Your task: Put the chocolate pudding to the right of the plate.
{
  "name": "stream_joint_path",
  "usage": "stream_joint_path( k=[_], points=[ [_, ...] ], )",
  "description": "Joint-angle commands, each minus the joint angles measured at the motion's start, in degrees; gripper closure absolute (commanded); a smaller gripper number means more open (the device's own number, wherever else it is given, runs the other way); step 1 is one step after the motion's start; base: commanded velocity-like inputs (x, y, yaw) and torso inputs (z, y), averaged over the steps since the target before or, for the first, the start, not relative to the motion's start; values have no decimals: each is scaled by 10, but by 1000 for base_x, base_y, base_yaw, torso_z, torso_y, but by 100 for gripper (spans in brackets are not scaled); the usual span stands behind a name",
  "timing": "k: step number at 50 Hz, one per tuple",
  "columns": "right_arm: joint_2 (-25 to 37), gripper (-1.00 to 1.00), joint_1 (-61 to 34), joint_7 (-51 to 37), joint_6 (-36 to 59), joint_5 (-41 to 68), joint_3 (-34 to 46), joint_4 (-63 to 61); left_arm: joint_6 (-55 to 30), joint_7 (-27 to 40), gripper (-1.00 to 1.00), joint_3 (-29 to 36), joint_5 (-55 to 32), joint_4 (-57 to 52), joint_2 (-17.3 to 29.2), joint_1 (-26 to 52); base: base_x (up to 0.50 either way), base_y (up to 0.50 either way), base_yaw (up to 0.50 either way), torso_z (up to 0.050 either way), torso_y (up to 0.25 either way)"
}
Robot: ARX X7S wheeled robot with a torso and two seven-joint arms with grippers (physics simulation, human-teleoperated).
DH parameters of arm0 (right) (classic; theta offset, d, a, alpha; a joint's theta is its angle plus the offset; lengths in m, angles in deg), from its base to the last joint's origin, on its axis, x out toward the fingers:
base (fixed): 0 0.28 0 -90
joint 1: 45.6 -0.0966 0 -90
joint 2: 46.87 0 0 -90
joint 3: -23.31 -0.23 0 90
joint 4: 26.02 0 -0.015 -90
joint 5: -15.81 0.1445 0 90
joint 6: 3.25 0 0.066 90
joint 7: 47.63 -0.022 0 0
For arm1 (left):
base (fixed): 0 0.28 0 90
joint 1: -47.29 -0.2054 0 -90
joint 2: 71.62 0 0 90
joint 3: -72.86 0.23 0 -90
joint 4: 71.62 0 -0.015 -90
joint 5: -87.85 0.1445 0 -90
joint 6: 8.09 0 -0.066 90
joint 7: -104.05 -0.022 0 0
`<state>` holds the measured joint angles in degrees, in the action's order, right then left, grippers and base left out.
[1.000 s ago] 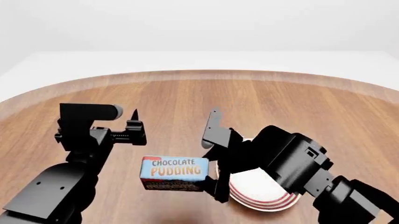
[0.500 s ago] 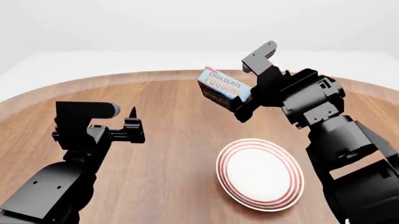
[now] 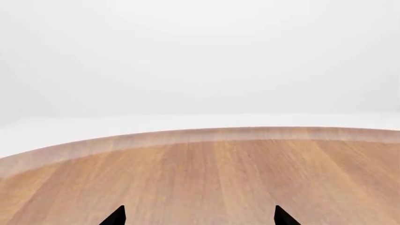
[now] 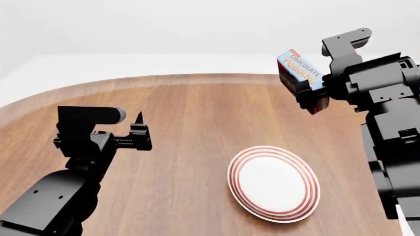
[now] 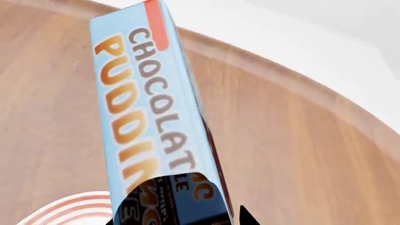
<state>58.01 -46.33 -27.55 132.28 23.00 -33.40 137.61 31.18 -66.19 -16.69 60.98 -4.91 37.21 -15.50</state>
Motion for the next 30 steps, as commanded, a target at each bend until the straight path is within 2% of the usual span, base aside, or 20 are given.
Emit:
stream_joint_path(
  k=[1, 18, 27, 30],
  points=[
    [38, 100, -4, -13, 12, -34, -48, 13, 4, 1, -100, 1, -1, 3, 1, -1, 0, 0, 0, 0, 0],
    [87, 100, 42, -29, 22, -39, -113, 13, 7, 3, -100, 4, -3, 6, 3, -2, 0, 0, 0, 0, 1],
    [100, 100, 85, -24, 54, -47, -124, 13, 3, 6, -100, 2, -7, -1, 5, -1, 0, 0, 0, 0, 0],
    [107, 100, 90, -28, 88, -32, -154, 13, 3, 6, -100, 1, -8, 1, 6, 0, 0, 0, 0, 0, 0]
  ],
)
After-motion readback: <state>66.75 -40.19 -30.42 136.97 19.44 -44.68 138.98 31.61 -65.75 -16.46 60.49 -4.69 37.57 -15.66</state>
